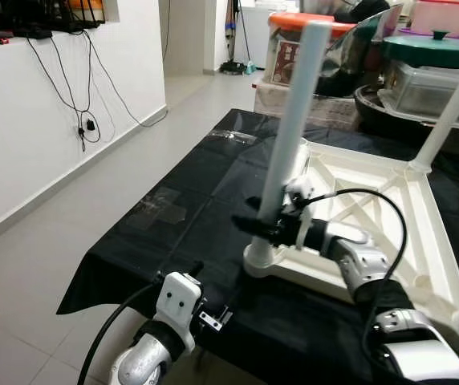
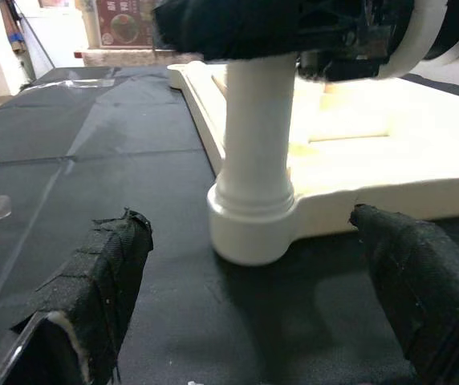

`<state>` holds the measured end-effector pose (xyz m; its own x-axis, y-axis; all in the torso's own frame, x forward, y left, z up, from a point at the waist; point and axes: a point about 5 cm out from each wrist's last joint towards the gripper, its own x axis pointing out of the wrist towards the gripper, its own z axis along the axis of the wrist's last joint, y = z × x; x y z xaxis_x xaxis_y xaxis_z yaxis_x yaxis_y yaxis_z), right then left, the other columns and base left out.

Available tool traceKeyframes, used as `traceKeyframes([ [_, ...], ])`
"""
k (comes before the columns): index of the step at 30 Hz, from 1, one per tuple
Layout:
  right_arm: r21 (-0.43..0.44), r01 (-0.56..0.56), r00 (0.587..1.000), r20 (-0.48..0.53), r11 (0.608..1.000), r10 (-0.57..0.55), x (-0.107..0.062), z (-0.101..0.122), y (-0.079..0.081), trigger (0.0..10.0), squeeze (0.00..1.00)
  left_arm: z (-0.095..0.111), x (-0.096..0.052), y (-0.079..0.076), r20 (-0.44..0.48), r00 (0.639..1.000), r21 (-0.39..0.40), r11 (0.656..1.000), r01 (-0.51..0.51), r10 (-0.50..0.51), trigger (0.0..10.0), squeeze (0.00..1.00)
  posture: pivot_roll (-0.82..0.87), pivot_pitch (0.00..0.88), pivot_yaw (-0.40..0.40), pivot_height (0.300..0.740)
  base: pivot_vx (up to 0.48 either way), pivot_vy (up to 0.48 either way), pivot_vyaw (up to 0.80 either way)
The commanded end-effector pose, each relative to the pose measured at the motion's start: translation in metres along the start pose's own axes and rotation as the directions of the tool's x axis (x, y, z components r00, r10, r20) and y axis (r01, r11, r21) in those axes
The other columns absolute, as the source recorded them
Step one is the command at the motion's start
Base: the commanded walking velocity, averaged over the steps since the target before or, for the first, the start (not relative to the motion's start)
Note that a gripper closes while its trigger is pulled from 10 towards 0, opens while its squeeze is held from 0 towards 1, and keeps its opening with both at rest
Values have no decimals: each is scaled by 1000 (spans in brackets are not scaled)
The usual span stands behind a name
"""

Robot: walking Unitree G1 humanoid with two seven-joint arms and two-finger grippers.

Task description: Building children table

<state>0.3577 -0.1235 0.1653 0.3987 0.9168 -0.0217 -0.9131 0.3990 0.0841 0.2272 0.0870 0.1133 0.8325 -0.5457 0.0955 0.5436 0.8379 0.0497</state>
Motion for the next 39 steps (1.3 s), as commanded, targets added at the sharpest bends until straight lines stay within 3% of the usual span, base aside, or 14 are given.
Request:
traceKeyframes([
  [1, 17, -78, 997, -22, 997, 79, 10, -5, 7, 7294, 0, -1, -1, -2, -4, 1000, 5, 1000, 2, -2, 10000, 0, 205, 0, -88, 740, 0, 0, 0],
  [2, 17, -78, 997, -22, 997, 79, 10, -5, 7, 7294, 0, -1, -1, -2, -4, 1000, 5, 1000, 2, -2, 10000, 0, 205, 0, -88, 740, 0, 0, 0],
  [3, 6, -43, 998, -39, 999, 43, 13, -7, 6, 0, 0, -1, -1, -2, -5, 1000, 5, 1000, 2, -2, 10000, 0, 205, 0, -89, 740, 0, 0, 0],
  [12, -9, 464, 886, -28, 886, -464, 7, -14, -23, 0, 0, -2, -2, -3, -8, 1000, 1, 1000, 3, -3, 10000, 0, 197, 0, -84, 740, 0, 0, 0],
  [13, 1, 695, 719, -9, 719, -695, -8, -12, -37, 0, 0, -3, -3, -3, -10, 1000, 0, 1000, 4, -4, 10000, 0, 188, 0, -78, 740, 0, 0, 0],
  [14, 1, 695, 719, -9, 719, -695, -8, -12, -37, 0, 0, -3, -3, -3, -10, 1000, 0, 1000, 4, -4, 10000, 0, 188, 0, -78, 740, 0, 0, 0],
  [19, 41, 981, 191, 4, 191, -982, -54, -16, -53, 0, 0, -4, -3, -2, -12, 1000, -1, 1000, 4, -5, 10000, 0, 183, 0, -73, 740, 0, 0, 0],
  [24, 95, 989, -113, 12, -111, -994, -75, -28, -40, 0, 0, -4, -2, -2, -13, 1000, 0, 1000, 6, -6, 10000, 0, 185, 0, -73, 740, 0, 0, 0],
  [32, 127, 980, -148, -31, -151, -988, -63, -37, -31, 0, 0, -4, -2, -1, -12, 1000, 1, 1000, 6, -6, 10000, 0, 185, 0, -77, 740, 0, 0, 0],
  [33, 163, 985, -58, -21, -61, -998, -49, -35, -31, 10000, 569, -3, -2, -1, -11, 1000, 2, 1000, 5, -5, 10000, 0, 187, 0, -75, 740, 0, 0, 0],
  [36, 163, 985, -58, -21, -61, -998, -49, -35, -31, 10000, 569, -3, -2, -1, -11, 1000, 2, 1000, 5, -5, 10000, 0, 187, 0, -75, 740, 0, 0, 0],
  [37, 195, 977, 84, 39, 90, -996, -35, -27, -33, 10000, 1000, -2, -2, -1, -10, 1000, 1, 1000, 4, -4, 10000, 0, 185, 0, -73, 740, 0, 0, 0],
  [38, 195, 977, 84, 39, 90, -996, -35, -27, -33, 10000, 1000, -2, -2, -1, -10, 1000, 1, 1000, 4, -4, 10000, 0, 185, 0, -73, 740, 0, 0, 0],
  [39, 205, 968, 133, 61, 142, -989, -33, -24, -35, 10000, 0, -2, -1, -1, -10, 1000, 1, 1000, 4, -4, 10000, 0, 186, 0, -75, 740, 0, 0, 0],
])
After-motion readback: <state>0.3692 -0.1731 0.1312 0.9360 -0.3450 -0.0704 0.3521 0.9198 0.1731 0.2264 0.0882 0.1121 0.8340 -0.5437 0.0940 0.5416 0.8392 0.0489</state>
